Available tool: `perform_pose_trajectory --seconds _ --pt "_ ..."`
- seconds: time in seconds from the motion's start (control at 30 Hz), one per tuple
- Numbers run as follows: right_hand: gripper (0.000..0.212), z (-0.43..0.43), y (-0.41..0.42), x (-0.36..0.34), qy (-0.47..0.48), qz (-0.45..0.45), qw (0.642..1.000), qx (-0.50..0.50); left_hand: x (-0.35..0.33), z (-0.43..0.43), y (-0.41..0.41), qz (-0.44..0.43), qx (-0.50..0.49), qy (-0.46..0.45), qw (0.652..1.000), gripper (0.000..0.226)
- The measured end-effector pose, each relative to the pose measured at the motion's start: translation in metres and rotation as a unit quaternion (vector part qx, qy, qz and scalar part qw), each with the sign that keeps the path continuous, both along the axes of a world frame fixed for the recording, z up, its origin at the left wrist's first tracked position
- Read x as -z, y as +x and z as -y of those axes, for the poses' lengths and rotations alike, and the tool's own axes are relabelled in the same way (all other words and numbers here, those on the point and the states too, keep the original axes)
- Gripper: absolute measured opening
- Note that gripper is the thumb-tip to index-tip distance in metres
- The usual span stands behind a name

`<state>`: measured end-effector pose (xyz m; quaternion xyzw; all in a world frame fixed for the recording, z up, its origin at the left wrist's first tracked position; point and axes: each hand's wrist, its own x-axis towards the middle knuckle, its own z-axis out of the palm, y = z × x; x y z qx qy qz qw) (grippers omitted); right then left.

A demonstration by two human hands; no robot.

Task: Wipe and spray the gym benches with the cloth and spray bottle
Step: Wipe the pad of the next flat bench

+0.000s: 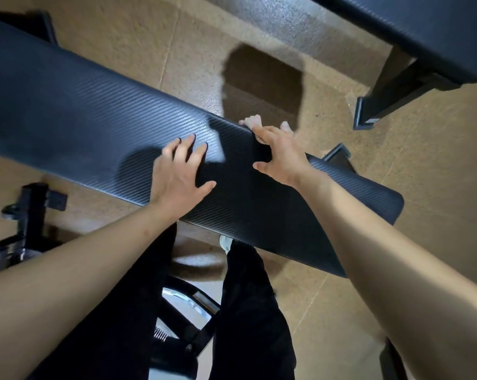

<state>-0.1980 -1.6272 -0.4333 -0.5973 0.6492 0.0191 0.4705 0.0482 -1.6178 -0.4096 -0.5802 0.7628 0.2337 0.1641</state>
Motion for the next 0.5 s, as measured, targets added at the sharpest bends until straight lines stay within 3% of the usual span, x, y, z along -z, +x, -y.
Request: perform_pose_trajectory --seconds 0.17,0.37,0.5 --pt "0.093 0.027 0.037 0.005 -0.002 0.004 1.0 -0.019 0.011 0.018 0.045 0.088 -0.118 0.045 0.988 0.122" --pt "0.091 0.05 0.073 0.014 -0.018 0.005 0.999 -0.032 0.013 0.025 0.064 0.092 -0.091 0.076 0.989 0.125" --pt "0.092 0.068 0.1 0.009 -0.009 -0.014 0.999 -0.036 0.004 0.035 0.086 0.056 -0.059 0.086 0.993 0.114"
